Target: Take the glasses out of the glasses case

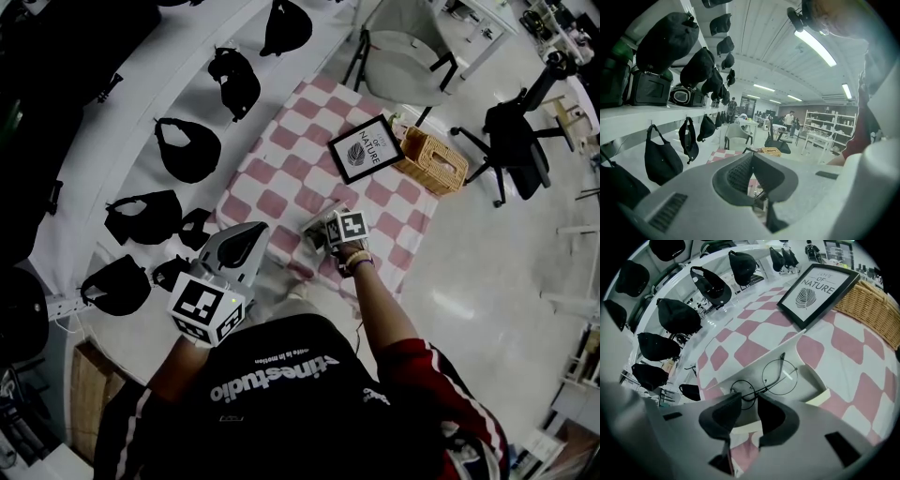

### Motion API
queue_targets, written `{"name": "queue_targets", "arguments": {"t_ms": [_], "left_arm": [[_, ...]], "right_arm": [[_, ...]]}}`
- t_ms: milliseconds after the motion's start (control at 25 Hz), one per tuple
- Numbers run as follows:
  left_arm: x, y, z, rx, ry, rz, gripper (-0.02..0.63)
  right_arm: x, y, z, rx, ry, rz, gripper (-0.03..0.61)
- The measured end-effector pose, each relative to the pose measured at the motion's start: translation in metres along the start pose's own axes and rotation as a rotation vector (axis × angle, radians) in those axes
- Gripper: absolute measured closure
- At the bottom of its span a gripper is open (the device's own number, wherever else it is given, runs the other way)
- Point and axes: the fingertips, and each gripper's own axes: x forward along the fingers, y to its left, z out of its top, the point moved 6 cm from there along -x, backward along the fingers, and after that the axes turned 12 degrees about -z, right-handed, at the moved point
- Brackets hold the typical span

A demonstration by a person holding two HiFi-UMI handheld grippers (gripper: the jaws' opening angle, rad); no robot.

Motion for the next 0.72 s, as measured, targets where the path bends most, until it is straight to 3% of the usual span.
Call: {"name": "queue_targets", "arguments": {"t_ms": [240, 400, 560, 720], "left_arm": [[-0.0012, 0.0024, 0.0004, -0.014, -0.005, 0.013, 0.607], [-0.001, 0.0023, 0.0005, -0.026, -0.007, 0.017, 0.607], [-0.0006, 0.0009, 0.0002, -0.029, -0.007, 0.017, 0.607], [-0.0025, -0.0001, -0.001, -0.032, -0.006, 0.019, 0.607]], "right_arm": [[0.0005, -0.0001, -0.0014, 0.025, -0.035, 0.056, 0.491], [-0.0047, -0.0046, -0.0029, 0.083, -0.125, 0.093, 0.571], [-0.0021, -0.006, -0.0072, 0.141, -0.158, 0.129, 0.575], [-0.0013, -0.0068, -0.0081, 0.176, -0.156, 0.11, 0.559]]}}
